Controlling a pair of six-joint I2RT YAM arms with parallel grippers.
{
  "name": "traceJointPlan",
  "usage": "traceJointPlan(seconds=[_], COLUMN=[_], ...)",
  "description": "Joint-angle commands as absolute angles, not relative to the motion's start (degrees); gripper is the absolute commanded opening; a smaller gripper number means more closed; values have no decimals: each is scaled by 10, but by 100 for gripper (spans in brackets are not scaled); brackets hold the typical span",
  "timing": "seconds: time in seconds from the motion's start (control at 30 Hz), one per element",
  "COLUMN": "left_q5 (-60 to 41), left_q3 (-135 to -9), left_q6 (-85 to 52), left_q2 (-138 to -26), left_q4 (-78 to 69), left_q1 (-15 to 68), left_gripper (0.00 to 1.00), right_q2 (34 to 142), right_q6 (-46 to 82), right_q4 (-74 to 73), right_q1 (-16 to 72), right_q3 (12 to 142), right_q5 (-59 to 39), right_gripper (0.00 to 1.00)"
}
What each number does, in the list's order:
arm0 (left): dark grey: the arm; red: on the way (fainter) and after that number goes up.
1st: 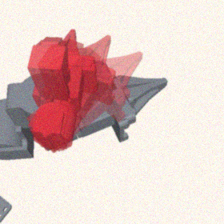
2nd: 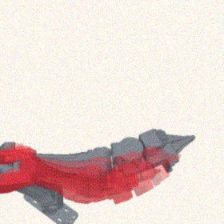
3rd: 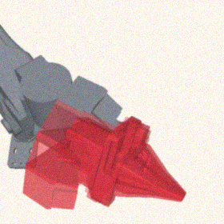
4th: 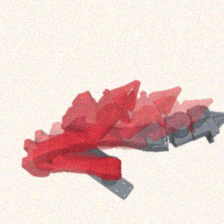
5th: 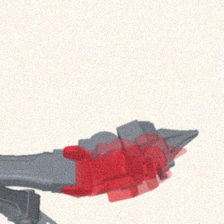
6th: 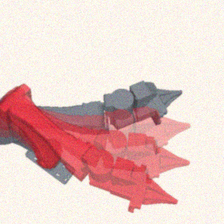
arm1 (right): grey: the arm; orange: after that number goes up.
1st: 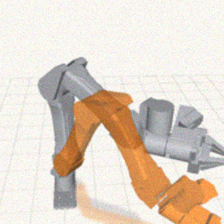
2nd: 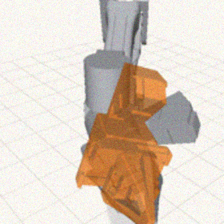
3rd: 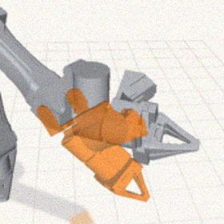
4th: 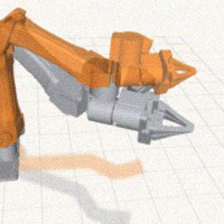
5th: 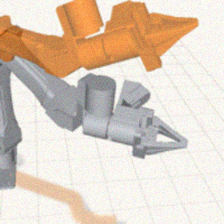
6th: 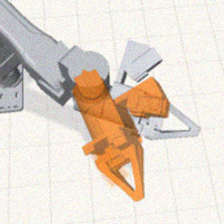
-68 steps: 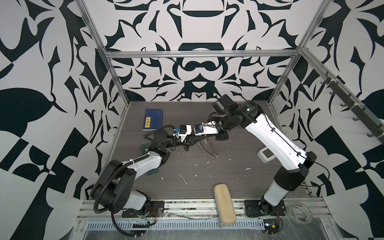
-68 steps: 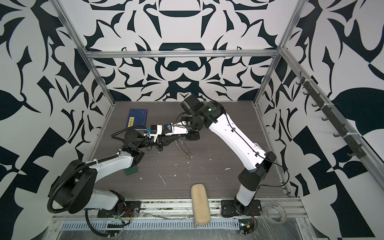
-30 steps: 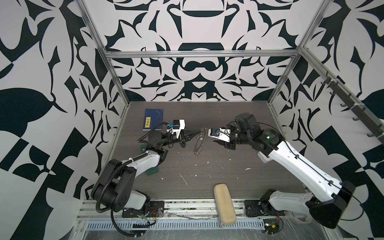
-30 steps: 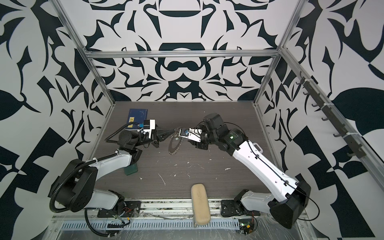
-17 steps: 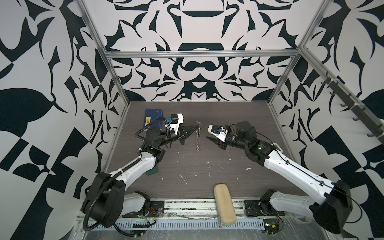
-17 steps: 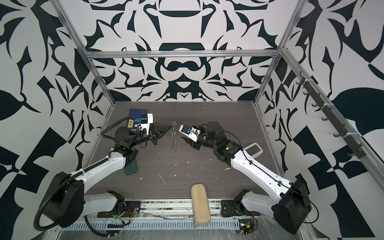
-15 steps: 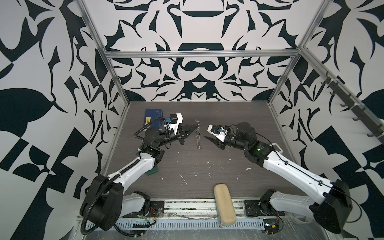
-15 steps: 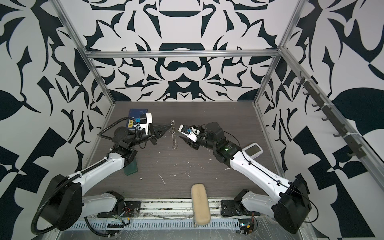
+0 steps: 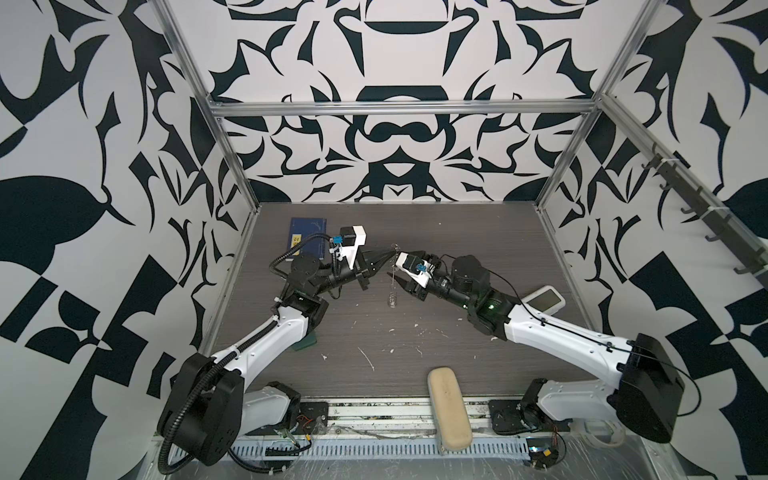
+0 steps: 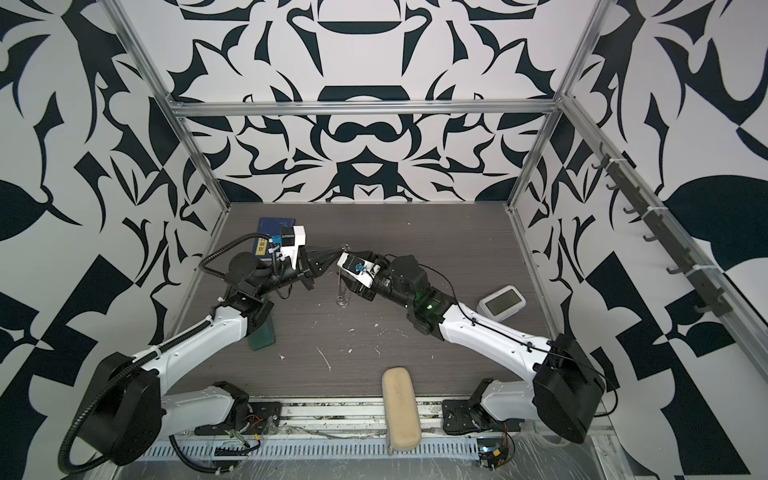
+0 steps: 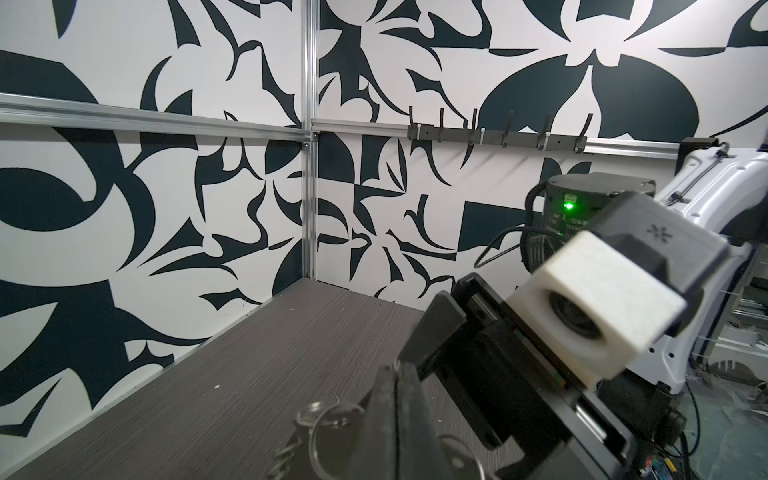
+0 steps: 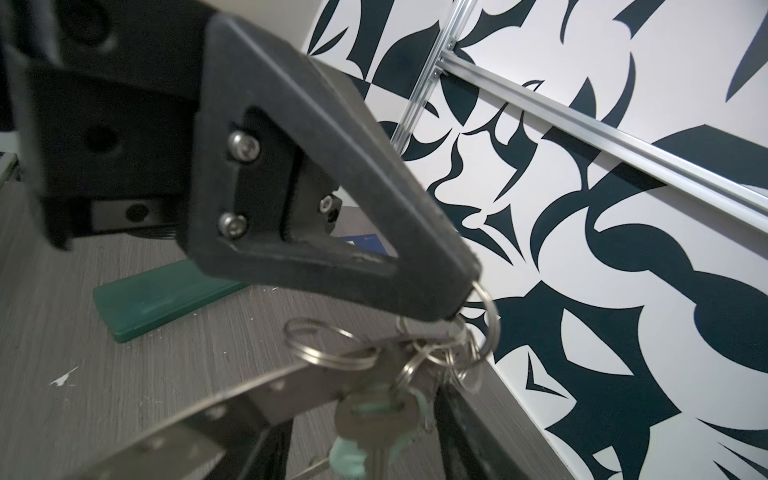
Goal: Remove the keys from the keyring
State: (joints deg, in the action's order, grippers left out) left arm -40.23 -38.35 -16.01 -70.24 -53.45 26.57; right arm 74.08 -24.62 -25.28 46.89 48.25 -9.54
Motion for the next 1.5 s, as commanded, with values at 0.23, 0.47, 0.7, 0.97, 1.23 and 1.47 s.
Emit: traceJointPlan(seconds=[0.23, 0.47, 0.7, 0.97, 1.23, 1.47], left_q5=[-393, -407, -416, -424, -431, -432], left_q3=[-406, -399, -396, -395, -389, -387], left_q6=[-145, -141, -149, -165, -169, -169], left_q2=[-672, -666, -666, -675, -674, -676], left_q4=[-516, -525, -537, -560, -572, -575], left_q1=[263, 263, 263, 263, 263, 263], left_gripper=[0, 0, 0, 0, 0, 0], right_q2=[744, 701, 657, 666, 674, 667], right_q6=[-264, -269, -274, -265, -266, -270], right_q4=[-304, -259, -239, -235, -239, -225], right_q1=[484, 482, 475, 474, 472, 471], right_q3=[505, 486, 469, 486, 494, 501], right_q5=[-44, -58, -82, -129, -134, -133], right_gripper=[60, 62, 61, 49, 34, 31])
